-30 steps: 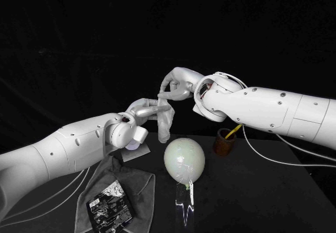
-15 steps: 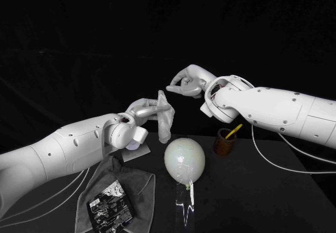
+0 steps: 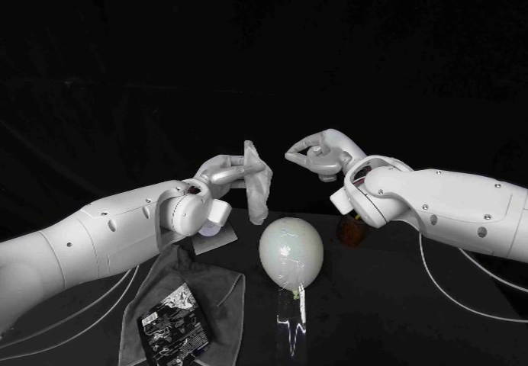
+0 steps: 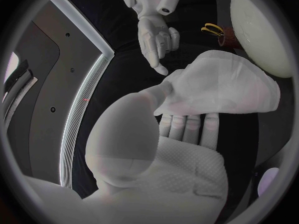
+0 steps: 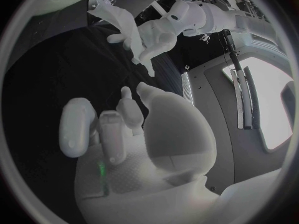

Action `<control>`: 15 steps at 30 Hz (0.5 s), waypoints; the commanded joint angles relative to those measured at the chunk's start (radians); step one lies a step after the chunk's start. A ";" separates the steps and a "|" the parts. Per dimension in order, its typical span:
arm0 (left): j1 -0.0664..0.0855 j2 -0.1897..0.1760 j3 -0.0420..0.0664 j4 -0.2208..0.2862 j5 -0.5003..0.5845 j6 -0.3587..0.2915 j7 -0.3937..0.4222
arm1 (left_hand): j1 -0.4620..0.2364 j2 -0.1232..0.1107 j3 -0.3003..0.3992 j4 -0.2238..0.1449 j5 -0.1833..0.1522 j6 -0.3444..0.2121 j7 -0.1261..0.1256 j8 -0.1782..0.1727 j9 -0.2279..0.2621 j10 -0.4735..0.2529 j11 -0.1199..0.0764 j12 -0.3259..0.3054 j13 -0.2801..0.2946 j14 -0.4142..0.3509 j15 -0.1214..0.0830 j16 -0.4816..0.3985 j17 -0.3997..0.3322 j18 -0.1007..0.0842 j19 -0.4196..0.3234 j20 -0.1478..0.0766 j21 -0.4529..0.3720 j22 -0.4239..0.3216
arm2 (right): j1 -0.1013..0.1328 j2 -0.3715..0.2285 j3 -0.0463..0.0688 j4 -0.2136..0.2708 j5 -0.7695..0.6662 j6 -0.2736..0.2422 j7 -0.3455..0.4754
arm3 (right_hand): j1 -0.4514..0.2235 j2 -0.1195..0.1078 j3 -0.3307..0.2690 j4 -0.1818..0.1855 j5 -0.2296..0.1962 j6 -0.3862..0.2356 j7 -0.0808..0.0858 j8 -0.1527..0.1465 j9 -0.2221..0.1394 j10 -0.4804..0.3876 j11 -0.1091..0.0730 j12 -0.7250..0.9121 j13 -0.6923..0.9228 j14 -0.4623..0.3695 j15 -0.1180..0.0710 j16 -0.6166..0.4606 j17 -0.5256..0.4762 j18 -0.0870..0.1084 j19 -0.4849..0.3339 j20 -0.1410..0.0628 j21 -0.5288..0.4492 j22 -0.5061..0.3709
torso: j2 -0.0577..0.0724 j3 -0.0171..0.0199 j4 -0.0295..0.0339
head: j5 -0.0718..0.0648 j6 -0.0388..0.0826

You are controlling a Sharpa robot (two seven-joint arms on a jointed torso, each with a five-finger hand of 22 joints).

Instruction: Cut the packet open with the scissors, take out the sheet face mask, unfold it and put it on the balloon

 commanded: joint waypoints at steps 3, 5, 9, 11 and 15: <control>0.001 -0.020 0.001 0.038 0.045 -0.053 0.047 | 0.004 0.002 0.007 0.000 0.003 0.000 0.005 0.005 0.023 -0.007 -0.002 -0.002 -0.002 -0.008 0.000 0.007 0.002 0.000 -0.007 0.002 0.001 0.002 | -0.037 -0.020 -0.001 0.041 0.092 -0.051 0.096 | 0.018 -0.002 -0.002 -0.008 0.002 0.012 -0.002 -0.006 -0.004 0.022 -0.002 0.039 0.033 0.092 -0.005 0.010 0.215 -0.021 0.014 -0.002 0.018 0.192 | 0.001 -0.0003 -0.0006 | -0.002 -0.002; 0.000 -0.028 0.001 0.052 0.051 -0.064 0.055 | 0.004 0.002 0.007 0.000 0.003 0.000 0.005 0.005 0.023 -0.007 -0.002 -0.002 -0.002 -0.008 0.000 0.007 0.002 0.000 -0.007 0.002 0.001 0.002 | -0.051 -0.022 -0.001 0.048 0.099 -0.057 0.109 | 0.021 -0.002 -0.003 -0.009 0.002 0.013 -0.003 -0.006 -0.005 0.025 -0.002 0.045 0.037 0.093 -0.006 0.012 0.218 -0.021 0.016 -0.002 0.021 0.192 | 0.002 0.0001 0.0005 | -0.002 -0.002; 0.000 -0.046 0.001 0.079 0.061 -0.082 0.069 | 0.005 0.001 0.007 0.000 0.003 -0.001 0.005 0.005 0.023 -0.008 -0.002 -0.002 -0.003 -0.009 0.000 0.007 0.002 0.000 -0.007 0.002 0.001 0.002 | -0.071 -0.023 -0.002 0.054 0.108 -0.067 0.131 | 0.026 -0.002 -0.003 -0.012 0.002 0.015 -0.003 -0.008 -0.008 0.033 -0.002 0.060 0.049 0.094 -0.006 0.015 0.225 -0.022 0.018 -0.003 0.025 0.193 | 0.002 0.0004 0.0025 | -0.004 -0.006; 0.000 -0.056 0.001 0.094 0.065 -0.092 0.076 | 0.005 0.001 0.008 -0.001 0.003 -0.001 0.006 0.006 0.023 -0.008 -0.002 -0.002 -0.003 -0.010 0.000 0.008 0.002 0.000 -0.008 0.002 0.001 0.003 | -0.078 -0.023 -0.002 0.055 0.111 -0.072 0.142 | 0.031 -0.002 -0.003 -0.014 0.002 0.018 -0.004 -0.008 -0.009 0.037 -0.003 0.068 0.055 0.095 -0.006 0.016 0.228 -0.023 0.019 -0.003 0.029 0.194 | 0.002 0.0000 0.0021 | -0.004 -0.008; 0.000 -0.078 0.001 0.122 0.072 -0.108 0.092 | 0.006 0.001 0.009 -0.001 0.003 -0.002 0.007 0.006 0.023 -0.009 -0.002 -0.002 -0.004 -0.011 0.000 0.009 0.002 0.000 -0.008 0.003 0.002 0.003 | -0.089 -0.022 -0.002 0.056 0.114 -0.078 0.157 | 0.040 0.000 -0.001 -0.019 0.003 0.022 -0.004 -0.010 -0.012 0.041 -0.004 0.078 0.063 0.096 -0.007 0.017 0.231 -0.023 0.020 -0.004 0.033 0.195 | 0.003 -0.0001 0.0019 | -0.003 -0.012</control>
